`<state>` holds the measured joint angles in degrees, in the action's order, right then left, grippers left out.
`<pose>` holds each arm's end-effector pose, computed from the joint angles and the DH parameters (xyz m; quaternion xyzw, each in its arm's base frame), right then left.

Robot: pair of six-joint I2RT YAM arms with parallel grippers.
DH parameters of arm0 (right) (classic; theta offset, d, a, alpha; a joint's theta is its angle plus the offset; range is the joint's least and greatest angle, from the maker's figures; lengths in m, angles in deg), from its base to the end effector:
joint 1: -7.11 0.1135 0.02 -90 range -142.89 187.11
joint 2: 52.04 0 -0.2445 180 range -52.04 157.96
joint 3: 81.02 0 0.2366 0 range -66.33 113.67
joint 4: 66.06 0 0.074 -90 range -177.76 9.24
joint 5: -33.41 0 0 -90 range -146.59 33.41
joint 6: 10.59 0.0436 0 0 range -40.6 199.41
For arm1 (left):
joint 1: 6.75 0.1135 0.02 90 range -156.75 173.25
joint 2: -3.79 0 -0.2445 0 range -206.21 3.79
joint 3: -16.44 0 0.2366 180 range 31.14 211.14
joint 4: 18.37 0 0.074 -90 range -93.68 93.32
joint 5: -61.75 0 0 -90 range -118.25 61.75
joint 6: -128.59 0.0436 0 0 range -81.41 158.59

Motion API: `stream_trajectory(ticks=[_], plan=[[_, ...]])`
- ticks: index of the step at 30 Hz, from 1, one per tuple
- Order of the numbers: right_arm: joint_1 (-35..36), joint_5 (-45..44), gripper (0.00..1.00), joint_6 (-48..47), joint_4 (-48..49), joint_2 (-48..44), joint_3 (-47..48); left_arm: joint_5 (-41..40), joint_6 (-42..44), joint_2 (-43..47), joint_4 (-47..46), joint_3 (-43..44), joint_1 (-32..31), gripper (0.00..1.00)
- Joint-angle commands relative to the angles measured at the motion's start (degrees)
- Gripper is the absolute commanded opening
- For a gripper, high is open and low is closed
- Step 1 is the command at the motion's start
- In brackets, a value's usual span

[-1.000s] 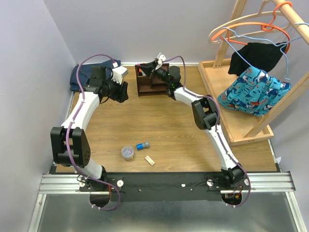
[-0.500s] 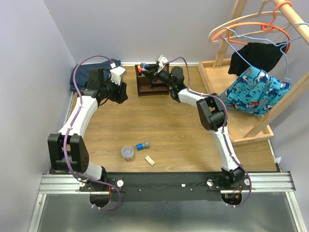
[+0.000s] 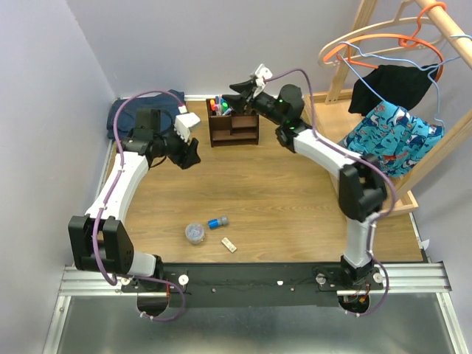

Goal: Sort the stationery into containers
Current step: Place the pen in the storage box, then pick up the stationery from the center of the board.

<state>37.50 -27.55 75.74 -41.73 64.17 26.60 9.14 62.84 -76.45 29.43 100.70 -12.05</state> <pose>0.3946 0.2559 0.3279 -0.3623 0.5002 0.3256 0.7159 0.2893 -0.0534 0.2959 0.3438 0.8103 -0.2296 0.4152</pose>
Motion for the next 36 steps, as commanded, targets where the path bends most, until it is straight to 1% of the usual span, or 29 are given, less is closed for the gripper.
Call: stream_trajectory(ticks=[1, 2, 3, 4, 5, 6, 8, 9, 10, 12, 14, 16, 17, 19, 20, 21, 22, 23, 24, 26, 27, 28, 29, 30, 32, 33, 34, 35, 36], plan=[[0.5, 9.4, 0.53, -12.0, -25.1, -10.6, -7.9, 4.0, 9.9, 2.2, 12.3, -0.9, -1.4, 0.66], [0.6, 11.0, 0.53, -15.0, -30.3, -11.6, -8.4, 3.5, 9.4, 2.8, 10.7, -1.8, -0.9, 0.66], [0.9, 12.5, 0.54, -20.6, -41.1, -12.3, -8.6, 2.9, 9.1, 3.9, 9.3, -4.1, -0.6, 0.66], [1.1, 14.0, 0.54, -23.7, -46.5, -12.8, -8.3, 1.7, 8.3, 4.5, 7.3, -5.4, -0.2, 0.66], [1.3, 14.2, 0.55, -26.5, -51.7, -12.7, -7.4, 0.4, 6.7, 4.9, 2.2, -6.8, 0.2, 0.66], [2.0, 14.2, 0.56, -31.2, -61.1, -12.3, -6.4, -1.4, 4.2, 5.2, -0.1, -9.1, 1.3, 0.66], [2.6, 13.8, 0.57, -34.0, -68.9, -10.0, -2.3, -4.1, 0.3, 4.6, -5.5, -10.4, 2.4, 0.67], [3.4, 13.4, 0.59, -36.1, -75.8, -8.7, -0.7, -6.3, -4.6, 3.4, -6.6, -10.8, 3.4, 0.67], [4.1, 12.5, 0.6, -36.9, -78.9, -7.1, 3.9, -9.1, -6.7, 2.7, -7.3, -10.7, 3.9, 0.67], [6.2, 8.1, 0.63, -38.0, -84.0, -3.2, 7.4, -12.4, -10.5, 1.5, -7.3, -10.2, 4.8, 0.67], [7.7, 3.7, 0.64, -40.2, -84.6, -2.4, 8.5, -15.2, -11.8, 1.1, -5.4, -10.1, 4.8, 0.67], [10.8, 0.5, 0.66, -43.3, -85.5, -2.0, 9.3, -16.3, -10.2, 0.9, -3.3, -9.2, 4.8, 0.68], [11.6, -1.5, 0.67, -43.6, -86.4, -1.3, 11.6, -16.6, -9.4, 0.5, 0.1, -8.5, 4.8, 0.68], [13.1, -1.8, 0.67, -44.8, -91.0, 1.6, 15.2, -15.8, -7.0, 0.2, 4.5, -5.4, 4.8, 0.68], [13.3, -0.5, 0.67, -45.0, -92.5, 2.6, 16.8, -15.5, -4.0, 0.4, 8.3, -4.8, 6.2, 0.69], [13.4, 0.0, 0.67, -45.0, -95.0, 4.1, 19.5, -15.6, -2.2, 1.4, 9.8, -4.2, 6.2, 0.69], [13.3, 0.5, 0.67, -44.3, -95.5, 4.4, 20.3, -15.2, -0.6, 2.3, 11.1, -4.3, 6.2, 0.69], [13.4, 1.3, 0.67, -43.0, -95.6, 4.5, 20.7, -14.0, 3.7, 3.3, 14.2, -4.5, 6.2, 0.69], [13.3, 1.9, 0.67, -39.7, -94.9, 4.1, 20.8, -11.9, 5.8, 6.0, 15.8, -5.4, 6.2, 0.7], [13.4, 5.1, 0.68, -38.4, -93.7, 0.9, 17.5, -10.0, 9.1, 8.8, 20.0, -6.6, 6.2, 0.71], [14.0, 6.5, 0.74, -39.5, -92.0, -0.7, 15.6, -11.0, 11.5, 11.6, 20.7, -8.3, 6.2, 0.71], [14.6, 7.6, 0.76, -40.6, -90.5, -4.5, 10.3, -12.8, 11.5, 13.1, 20.9, -9.2, 6.2, 0.72], [15.6, 8.7, 0.77, -42.5, -89.1, -6.5, 7.5, -14.8, 10.9, 14.3, 20.1, -10.0, 6.4, 0.73], [17.7, 8.5, 0.8, -47.0, -85.7, -8.2, 4.8, -16.5, 10.5, 16.0, 20.2, -11.4, 7.6, 0.75], [19.9, 7.1, 0.84, -48.9, -80.5, -12.1, -2.8, -17.6, 10.0, 16.8, 20.5, -12.1, 10.2, 0.8], [20.8, 7.3, 0.87, -49.9, -76.9, -12.4, -4.2, -17.6, 9.9, 16.7, 20.6, -12.3, 11.6, 0.8], [20.9, 7.8, 0.87, -50.3, -76.1, -12.1, -4.6, -17.6, 8.8, 16.3, 20.3, -12.6, 14.5, 0.8], [21.0, 7.9, 0.87, -51.0, -76.5, -9.7, -1.9, -18.5, 7.6, 15.8, 18.8, -13.0, 15.8, 0.81], [21.5, 8.0, 0.86, -51.7, -79.2, -8.0, 0.6, -18.3, 6.3, 15.2, 18.1, -13.3, 17.3, 0.8]])
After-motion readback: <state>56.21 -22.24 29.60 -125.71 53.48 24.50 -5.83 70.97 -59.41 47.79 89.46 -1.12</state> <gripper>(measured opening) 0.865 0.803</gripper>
